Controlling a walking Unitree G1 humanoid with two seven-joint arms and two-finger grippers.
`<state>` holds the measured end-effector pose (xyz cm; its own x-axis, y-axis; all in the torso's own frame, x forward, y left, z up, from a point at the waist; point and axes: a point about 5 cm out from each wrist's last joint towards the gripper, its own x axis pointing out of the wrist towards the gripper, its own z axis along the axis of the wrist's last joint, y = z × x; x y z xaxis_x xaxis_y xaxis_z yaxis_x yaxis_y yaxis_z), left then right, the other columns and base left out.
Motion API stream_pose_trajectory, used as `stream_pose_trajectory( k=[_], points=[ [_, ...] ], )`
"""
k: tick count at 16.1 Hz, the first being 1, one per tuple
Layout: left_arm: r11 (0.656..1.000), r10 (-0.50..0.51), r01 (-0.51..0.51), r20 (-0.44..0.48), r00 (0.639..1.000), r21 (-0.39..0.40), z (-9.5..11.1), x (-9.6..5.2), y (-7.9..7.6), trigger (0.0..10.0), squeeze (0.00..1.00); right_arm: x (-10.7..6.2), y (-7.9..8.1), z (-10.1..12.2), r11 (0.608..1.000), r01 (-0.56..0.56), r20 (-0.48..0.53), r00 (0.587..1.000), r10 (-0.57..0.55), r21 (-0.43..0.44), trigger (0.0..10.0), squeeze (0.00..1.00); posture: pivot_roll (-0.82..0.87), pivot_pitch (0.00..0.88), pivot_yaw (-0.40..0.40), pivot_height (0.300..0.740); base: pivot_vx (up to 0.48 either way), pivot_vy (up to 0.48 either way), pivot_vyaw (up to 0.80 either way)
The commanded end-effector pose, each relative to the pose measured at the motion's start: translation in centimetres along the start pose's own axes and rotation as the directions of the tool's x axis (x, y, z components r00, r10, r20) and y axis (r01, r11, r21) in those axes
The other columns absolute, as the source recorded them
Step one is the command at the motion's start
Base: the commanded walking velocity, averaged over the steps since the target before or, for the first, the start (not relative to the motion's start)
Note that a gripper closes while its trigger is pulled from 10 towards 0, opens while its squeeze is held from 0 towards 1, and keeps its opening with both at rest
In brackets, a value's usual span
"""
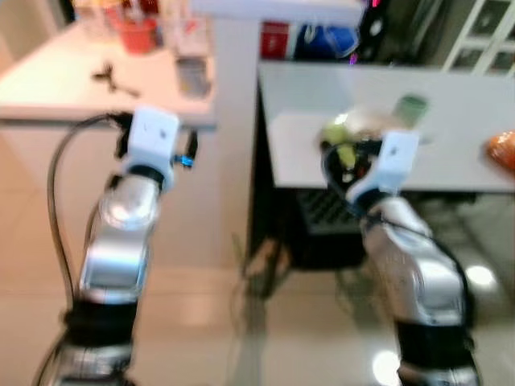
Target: Setting the table
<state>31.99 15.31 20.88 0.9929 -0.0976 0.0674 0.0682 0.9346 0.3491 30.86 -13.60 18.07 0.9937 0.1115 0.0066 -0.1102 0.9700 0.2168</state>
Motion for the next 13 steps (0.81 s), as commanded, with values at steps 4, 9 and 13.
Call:
stream_pose_trajectory(
  k=[4, 9, 13],
  points=[
    [1.0, -0.007, 0.007, 0.002, 1.0, 0.015, 0.14, -0.03, -0.02, 10.0, 0.0, 0.03, 0.28, 0.06, 1.0, -0.005, 0.005, 1.0, 0.005, 0.004, 10.0, 0.0, 0.04, 0.0, -0.047, 0.74, 0.0, 0.48, 0.0],
    [0.997, -0.034, 0.034, 0.001, 0.999, -0.066, 0.28, -0.12, -0.21, 10.0, 1.0, -0.09, 0.42, 0.24, 0.999, -0.035, 0.019, 0.999, 0.034, 0.031, 10.0, 1.0, 0.04, 0.0, -0.042, 0.74, 0.0, 0.451, 0.0],
    [1.0, 0.0, 0.0, 0.0, 1.0, -0.016, 0.19, 0.09, 0.14, 10.0, 0.09, 0.05, 0.28, 0.41, 1.0, -0.015, 0.025, 1.0, 0.014, 0.021, 10.0, 1.0, 0.03, 0.0, -0.042, 0.74, 0.0, 0.4, 0.0]
  ],
)
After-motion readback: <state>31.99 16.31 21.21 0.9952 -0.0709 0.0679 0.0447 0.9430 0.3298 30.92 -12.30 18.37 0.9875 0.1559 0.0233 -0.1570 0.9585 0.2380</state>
